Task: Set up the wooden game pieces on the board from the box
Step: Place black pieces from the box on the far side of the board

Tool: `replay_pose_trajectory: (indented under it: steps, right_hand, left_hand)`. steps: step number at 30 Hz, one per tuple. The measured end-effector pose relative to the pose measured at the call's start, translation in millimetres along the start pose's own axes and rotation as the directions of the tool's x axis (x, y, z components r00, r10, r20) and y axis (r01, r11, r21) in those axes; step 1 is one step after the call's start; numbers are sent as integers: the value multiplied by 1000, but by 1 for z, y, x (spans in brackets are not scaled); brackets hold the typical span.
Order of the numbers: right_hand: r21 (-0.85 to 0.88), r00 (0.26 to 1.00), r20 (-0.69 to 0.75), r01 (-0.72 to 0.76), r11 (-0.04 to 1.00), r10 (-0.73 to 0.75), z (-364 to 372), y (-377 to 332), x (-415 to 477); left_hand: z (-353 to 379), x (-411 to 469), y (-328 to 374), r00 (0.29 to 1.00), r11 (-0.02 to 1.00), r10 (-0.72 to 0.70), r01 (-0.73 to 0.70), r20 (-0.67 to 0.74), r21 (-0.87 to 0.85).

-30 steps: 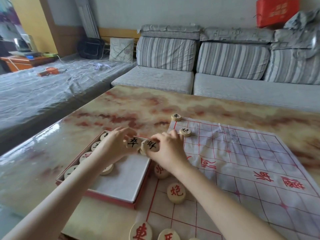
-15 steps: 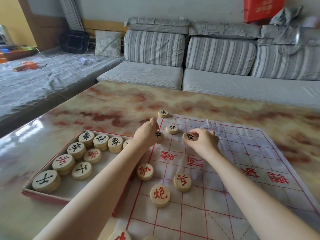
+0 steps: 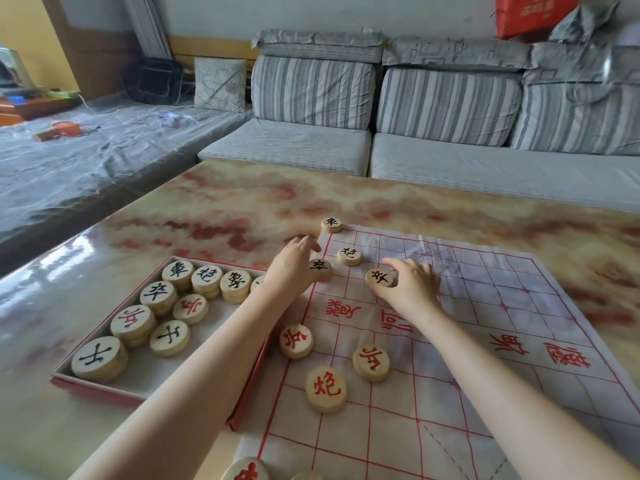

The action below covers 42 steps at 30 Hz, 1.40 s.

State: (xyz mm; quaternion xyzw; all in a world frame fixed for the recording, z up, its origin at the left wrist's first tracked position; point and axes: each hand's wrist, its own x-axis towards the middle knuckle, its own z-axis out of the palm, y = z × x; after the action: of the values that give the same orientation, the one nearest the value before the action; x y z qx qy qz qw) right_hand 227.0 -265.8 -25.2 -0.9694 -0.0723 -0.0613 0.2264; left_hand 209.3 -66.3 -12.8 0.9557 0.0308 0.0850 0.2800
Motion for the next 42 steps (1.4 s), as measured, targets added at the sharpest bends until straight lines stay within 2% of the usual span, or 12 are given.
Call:
replay_pose_trajectory:
  steps: [3,5,10,15,19,24,27,31,36,39,42]
  right_hand:
    - [67,998,-63,8,998,-3,-5,-9,-5]
    - [111,997,-57,57,992,-51,-6,-23,-12]
    - [267,964,43,243,932,-264,-4,-76,-35]
    - [251,914,158,330,910,-375,15,-122,-48]
    - [174,919,172,326,929,-354,35,-137,-48]
    - [19,940,64,335,942,-336,46,-140,-47]
    - [5,955,13,298,955,-298,49,-139,-48]
    - [9,967,-7,255,967,-255,54,-140,-47]
    - [131,969,21,243,961,-247,58,-138,-47]
    - [282,970,-25,241,929,-244,50,-135,-49]
    - [457,982,-23,177,872,-187,38,-122,-46]
  left_hand:
    - [-18,-11,-3,1000,1000,14,-14,-26,-9]
    - [-35,-23,-11,998,1000,6,-5,-61,16]
    - [-78,-65,-54,988,998,-60,57,-141,-21]
    - [-84,-85,-86,988,994,-94,101,-125,47]
    - [-82,-84,-87,990,991,-37,55,-139,126]
    - [-75,-77,-82,994,992,-12,25,-110,122]
    - [-71,-75,-85,993,980,-20,42,-116,196]
    - [-68,-75,-84,989,979,-40,66,-140,190]
    - [-68,-81,-87,981,994,-53,69,-187,82]
    - [-72,-86,-84,968,999,-46,40,-247,-31]
    - [-80,-88,-78,956,993,-66,37,-284,-108]
